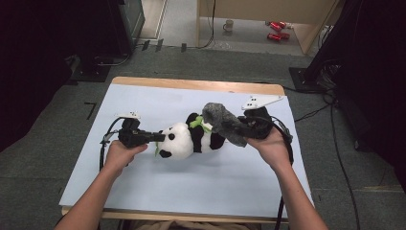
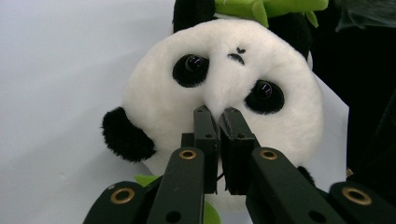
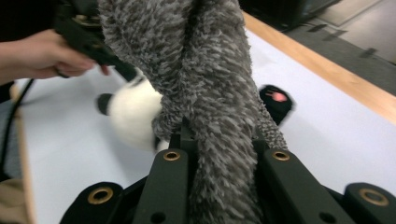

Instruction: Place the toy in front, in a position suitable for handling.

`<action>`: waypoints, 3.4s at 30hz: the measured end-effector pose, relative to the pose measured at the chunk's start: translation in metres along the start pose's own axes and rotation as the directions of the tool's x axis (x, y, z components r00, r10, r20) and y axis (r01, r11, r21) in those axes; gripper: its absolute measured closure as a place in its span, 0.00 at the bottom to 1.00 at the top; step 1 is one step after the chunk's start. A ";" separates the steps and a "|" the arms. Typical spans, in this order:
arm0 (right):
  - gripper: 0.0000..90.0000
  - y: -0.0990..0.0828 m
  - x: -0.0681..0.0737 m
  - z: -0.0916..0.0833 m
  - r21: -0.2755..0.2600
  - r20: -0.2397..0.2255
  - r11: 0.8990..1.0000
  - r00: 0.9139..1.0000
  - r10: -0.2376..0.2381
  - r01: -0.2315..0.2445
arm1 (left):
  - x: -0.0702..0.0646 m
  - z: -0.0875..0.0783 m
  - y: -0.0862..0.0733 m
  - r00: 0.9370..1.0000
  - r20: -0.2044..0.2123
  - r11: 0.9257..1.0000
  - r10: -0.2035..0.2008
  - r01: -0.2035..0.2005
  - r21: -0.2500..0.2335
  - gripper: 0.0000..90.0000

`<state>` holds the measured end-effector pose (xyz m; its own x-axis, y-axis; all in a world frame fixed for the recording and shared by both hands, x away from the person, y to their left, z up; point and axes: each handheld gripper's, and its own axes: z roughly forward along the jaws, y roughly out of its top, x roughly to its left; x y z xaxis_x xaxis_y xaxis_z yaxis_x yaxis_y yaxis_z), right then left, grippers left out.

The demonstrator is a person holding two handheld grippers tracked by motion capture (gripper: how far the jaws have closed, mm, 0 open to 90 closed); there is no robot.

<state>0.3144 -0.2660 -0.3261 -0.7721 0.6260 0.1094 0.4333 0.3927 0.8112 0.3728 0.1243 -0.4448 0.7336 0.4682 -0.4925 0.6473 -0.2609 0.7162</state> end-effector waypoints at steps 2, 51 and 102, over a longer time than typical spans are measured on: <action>0.87 0.002 0.007 0.003 0.008 -0.018 1.000 1.000 -0.016 0.016 | 0.000 -0.001 0.000 1.000 -0.012 1.000 0.015 -0.015 0.002 0.96; 0.87 -0.021 0.023 0.037 0.113 -0.088 0.993 0.996 -0.029 0.039 | -0.047 -0.017 -0.008 0.913 -0.002 0.910 0.409 -0.408 -0.073 0.44; 0.87 0.006 0.024 0.033 0.015 -0.101 1.000 0.995 -0.007 0.009 | -0.040 -0.004 0.009 0.958 -0.030 0.954 0.284 -0.285 -0.091 0.78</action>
<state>0.3134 -0.2262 -0.3375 -0.8181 0.5521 0.1610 0.4336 0.4084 0.8032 0.3481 0.1069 -0.4167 0.8804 0.4004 -0.2540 0.3897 -0.3059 0.8686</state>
